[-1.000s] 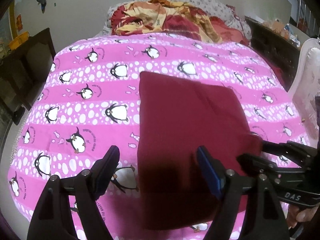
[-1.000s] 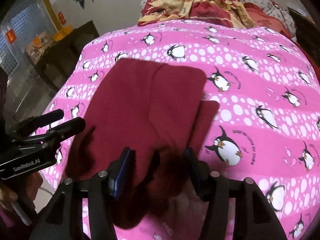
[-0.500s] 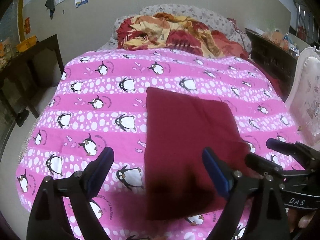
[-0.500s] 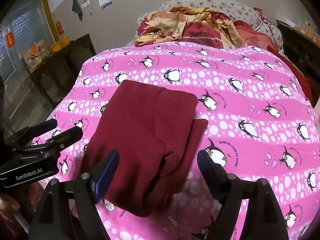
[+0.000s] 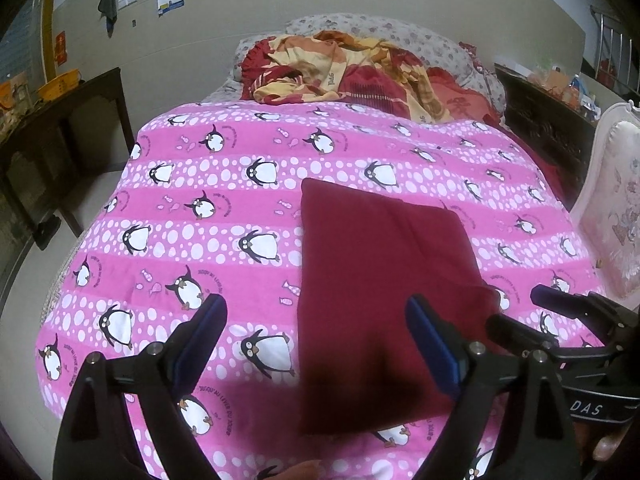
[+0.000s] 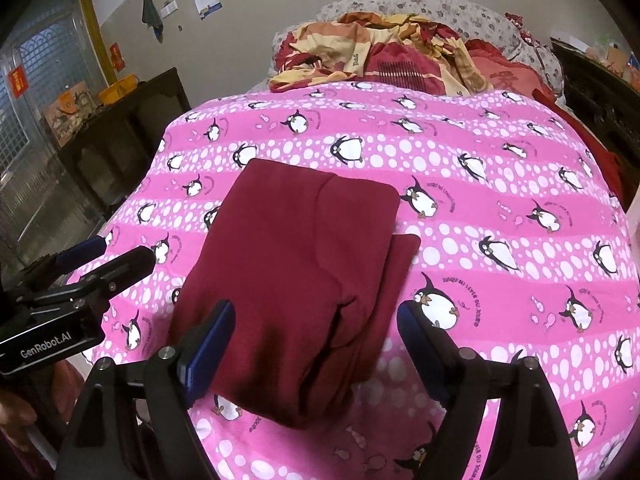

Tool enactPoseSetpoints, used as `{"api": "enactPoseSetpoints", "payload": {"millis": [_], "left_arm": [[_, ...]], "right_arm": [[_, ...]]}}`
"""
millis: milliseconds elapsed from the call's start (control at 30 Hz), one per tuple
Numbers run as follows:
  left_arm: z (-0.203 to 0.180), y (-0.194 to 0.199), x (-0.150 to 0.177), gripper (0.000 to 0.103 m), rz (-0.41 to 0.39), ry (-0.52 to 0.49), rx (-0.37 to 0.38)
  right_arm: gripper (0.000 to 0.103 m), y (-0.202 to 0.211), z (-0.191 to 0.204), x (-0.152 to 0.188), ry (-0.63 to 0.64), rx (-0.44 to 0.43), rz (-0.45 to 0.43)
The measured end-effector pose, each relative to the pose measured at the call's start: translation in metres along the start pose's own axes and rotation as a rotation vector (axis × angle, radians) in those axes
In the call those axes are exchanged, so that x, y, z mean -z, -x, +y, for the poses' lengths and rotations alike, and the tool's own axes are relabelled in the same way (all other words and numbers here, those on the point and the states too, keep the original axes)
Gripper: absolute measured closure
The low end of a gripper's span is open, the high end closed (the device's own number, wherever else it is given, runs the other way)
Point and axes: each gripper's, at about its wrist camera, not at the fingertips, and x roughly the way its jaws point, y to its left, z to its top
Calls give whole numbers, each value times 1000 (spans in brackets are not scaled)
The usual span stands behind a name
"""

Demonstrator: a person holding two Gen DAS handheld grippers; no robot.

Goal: Fold small clothes

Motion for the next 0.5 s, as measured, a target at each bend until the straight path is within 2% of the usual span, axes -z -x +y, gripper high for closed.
{"api": "enactPoseSetpoints", "payload": {"millis": [500], "left_arm": [[-4,-8,2,13,23,-3,-5]], "right_arm": [[16,-8,1,3,4,3,25]]}}
